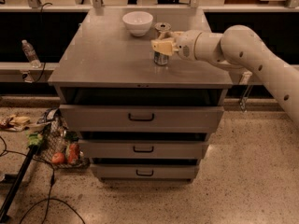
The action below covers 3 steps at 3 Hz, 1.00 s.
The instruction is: Pick redbull can from white bowl and place on counter
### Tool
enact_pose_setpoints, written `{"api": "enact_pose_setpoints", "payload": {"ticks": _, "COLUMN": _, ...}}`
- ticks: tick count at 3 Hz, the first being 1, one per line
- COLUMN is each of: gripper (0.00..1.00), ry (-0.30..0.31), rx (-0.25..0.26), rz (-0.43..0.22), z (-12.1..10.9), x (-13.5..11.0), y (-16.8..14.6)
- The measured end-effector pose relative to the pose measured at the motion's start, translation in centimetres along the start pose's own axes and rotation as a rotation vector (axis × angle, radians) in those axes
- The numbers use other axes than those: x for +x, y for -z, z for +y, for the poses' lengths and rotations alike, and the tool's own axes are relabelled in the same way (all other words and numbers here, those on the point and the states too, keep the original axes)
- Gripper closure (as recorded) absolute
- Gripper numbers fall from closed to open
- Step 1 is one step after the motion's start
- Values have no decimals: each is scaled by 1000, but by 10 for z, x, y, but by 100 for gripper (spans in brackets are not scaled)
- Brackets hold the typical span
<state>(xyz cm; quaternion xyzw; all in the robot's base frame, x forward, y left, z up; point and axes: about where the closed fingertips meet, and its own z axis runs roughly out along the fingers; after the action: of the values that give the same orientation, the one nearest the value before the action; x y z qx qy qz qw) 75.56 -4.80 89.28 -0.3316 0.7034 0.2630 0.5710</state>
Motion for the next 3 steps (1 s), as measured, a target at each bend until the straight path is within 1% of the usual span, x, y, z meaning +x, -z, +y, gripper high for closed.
{"api": "enact_pose_setpoints", "payload": {"ticks": 1, "gripper": 4, "ry": 1, "rx": 34, "rz": 16, "z": 0, "x": 8, "y": 5}}
{"api": "enact_pose_setpoints", "payload": {"ticks": 2, "gripper": 0, "ry": 1, "rx": 86, "rz": 23, "z": -5, "x": 12, "y": 30}}
{"api": "enact_pose_setpoints", "payload": {"ticks": 3, "gripper": 0, "ry": 13, "rx": 157, "rz": 8, "z": -20, "x": 11, "y": 86}}
